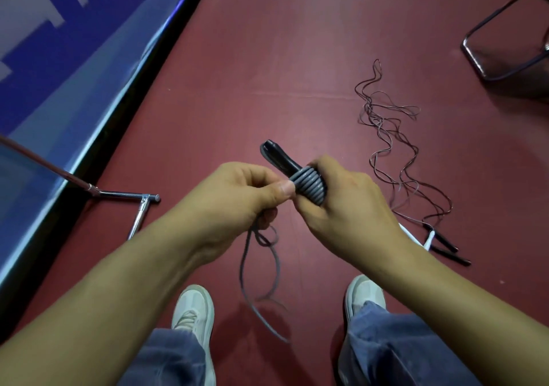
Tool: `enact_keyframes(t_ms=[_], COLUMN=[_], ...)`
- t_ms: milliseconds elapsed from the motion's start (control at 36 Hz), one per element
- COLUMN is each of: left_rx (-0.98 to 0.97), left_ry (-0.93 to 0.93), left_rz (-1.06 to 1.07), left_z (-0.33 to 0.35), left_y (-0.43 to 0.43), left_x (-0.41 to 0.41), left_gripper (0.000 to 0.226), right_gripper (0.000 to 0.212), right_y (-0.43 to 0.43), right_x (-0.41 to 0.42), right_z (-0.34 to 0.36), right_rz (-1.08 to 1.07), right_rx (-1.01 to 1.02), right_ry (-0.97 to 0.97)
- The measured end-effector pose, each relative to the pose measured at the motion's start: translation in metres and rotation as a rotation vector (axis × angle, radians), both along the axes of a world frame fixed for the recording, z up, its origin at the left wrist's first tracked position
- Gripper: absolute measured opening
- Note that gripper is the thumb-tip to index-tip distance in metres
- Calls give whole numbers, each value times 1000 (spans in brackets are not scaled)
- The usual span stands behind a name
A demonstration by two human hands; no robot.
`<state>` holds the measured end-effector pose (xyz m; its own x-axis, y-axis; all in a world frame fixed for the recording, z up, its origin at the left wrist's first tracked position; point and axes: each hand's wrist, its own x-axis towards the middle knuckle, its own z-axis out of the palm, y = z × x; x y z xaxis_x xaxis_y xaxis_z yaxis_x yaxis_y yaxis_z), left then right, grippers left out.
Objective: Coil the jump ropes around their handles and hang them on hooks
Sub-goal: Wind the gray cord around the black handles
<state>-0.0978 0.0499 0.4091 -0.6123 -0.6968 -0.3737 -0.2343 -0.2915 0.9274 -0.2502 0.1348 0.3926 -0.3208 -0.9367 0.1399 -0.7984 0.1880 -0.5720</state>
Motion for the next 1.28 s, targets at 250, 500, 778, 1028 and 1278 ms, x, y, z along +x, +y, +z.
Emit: enact_keyframes(t_ms=[250,500,778,1028,1278], left_rx=[-100,-600,-446,-416,-402], left_ry=[-5,-141,-66,-47,-14], left_rz=[-158,-191,-122,-84,-117], left_z=[6,9,10,9,12], left_y=[-10,7,-1,-12,-6], left_x=[7,3,12,21,18], left_gripper=[26,29,23,23,19], right_gripper=[18,29,22,11,15], right_y=[-8,-10,-12,-13,-9], right_x=[1,-6,-5,4,0], right_z=[2,-4,5,8,7], right_rz=[-19,6,-14,11,55], right_rx=[65,30,17,-13,10], right_ry=[-583,-513,-580,-574,-670])
